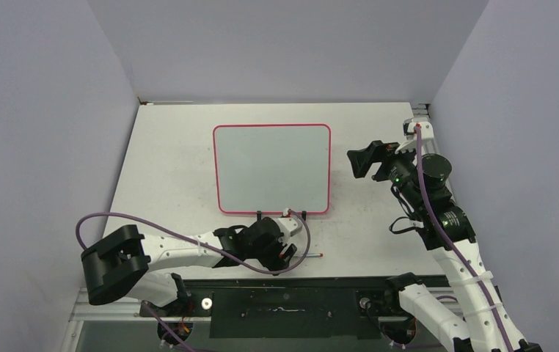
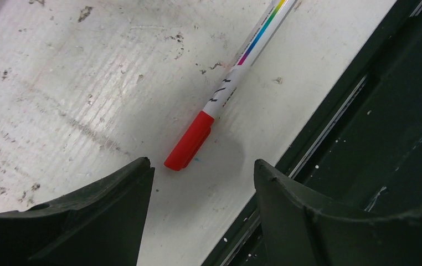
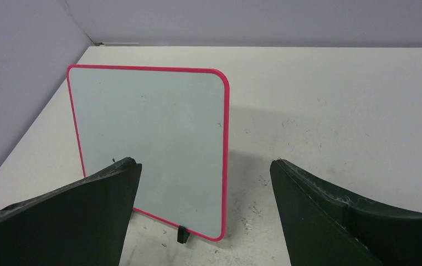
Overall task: Write a sentence on the whiteboard
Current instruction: Open the whiteboard marker at the center of the board.
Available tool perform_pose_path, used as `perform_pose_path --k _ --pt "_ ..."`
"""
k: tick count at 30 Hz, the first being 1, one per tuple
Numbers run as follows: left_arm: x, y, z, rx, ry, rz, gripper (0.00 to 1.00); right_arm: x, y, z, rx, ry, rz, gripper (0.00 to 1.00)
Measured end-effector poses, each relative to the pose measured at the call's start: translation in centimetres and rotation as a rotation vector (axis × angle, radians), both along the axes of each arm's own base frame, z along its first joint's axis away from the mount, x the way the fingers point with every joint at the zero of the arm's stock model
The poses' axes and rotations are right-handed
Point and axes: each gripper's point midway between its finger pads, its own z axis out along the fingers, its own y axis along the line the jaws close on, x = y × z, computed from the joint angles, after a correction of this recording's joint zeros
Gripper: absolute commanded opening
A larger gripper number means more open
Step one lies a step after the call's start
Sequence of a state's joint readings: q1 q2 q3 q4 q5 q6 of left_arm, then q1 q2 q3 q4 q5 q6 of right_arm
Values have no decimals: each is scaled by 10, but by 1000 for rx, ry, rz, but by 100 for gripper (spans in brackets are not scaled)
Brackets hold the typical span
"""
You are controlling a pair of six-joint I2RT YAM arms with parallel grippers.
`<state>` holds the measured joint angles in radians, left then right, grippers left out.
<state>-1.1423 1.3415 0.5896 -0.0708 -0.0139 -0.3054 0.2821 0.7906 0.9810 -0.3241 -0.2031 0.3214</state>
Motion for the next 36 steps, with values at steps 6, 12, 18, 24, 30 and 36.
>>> perform_pose_path --k 6,12,18,24,30,36 --pt "1 -5 -12 25 6 -40 60 -2 0 1 -1 -7 4 90" --pt "7 -15 -11 26 -19 -60 52 -4 0 0 -8 -12 8 90" --pt "6 -14 -17 65 -48 -70 43 -4 -1 -1 -15 -12 9 90" --pt "-4 -17 -18 77 -66 -98 42 -4 -1 -4 -19 -4 10 90" --pt "2 -21 -20 102 -102 -78 24 -4 -1 -4 -19 -4 10 90" --pt "6 -23 -19 116 -135 -60 2 -4 -1 -5 -19 0 9 90"
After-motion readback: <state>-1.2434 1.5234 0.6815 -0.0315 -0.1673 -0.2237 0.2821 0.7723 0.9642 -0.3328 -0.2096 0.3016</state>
